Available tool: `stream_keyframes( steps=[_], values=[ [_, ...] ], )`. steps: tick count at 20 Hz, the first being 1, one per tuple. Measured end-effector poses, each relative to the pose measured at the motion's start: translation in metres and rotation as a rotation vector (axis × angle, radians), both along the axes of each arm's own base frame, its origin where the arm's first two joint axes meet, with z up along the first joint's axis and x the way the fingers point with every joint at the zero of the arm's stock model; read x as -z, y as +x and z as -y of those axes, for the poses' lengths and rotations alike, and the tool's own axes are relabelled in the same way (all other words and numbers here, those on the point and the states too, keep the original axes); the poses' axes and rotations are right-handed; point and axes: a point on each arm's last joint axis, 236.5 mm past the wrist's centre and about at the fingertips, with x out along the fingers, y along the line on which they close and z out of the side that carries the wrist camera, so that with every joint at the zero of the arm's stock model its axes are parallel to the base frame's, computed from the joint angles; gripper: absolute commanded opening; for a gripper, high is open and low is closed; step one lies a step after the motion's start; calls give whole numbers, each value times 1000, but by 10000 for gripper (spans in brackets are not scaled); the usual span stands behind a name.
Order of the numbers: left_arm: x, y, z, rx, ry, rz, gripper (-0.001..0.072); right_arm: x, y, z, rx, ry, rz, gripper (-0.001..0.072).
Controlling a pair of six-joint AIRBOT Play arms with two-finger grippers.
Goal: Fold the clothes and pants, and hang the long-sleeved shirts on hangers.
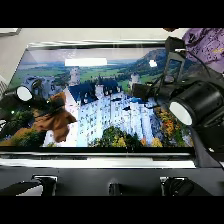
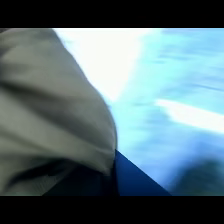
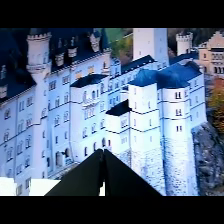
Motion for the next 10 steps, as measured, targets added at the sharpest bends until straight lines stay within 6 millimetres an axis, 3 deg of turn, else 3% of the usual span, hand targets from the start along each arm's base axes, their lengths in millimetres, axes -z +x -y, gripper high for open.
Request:
stream_keyframes(
  steps=[3,5,7,9,10],
  values=[
    [-54,16,87,82,-249,154,13,0,-7,21,39,-62,-17,87],
    [-69,20,135,105,-349,204,13,-2,-15,37,71,-100,-29,87],
    [-59,18,178,123,-403,197,13,-6,-23,51,99,-124,-34,87],
    [-33,11,217,140,-425,154,15,-13,-31,64,125,-140,-30,87],
    [-16,8,233,143,-427,122,75,-16,-33,70,136,-146,-22,88]
  ],
)
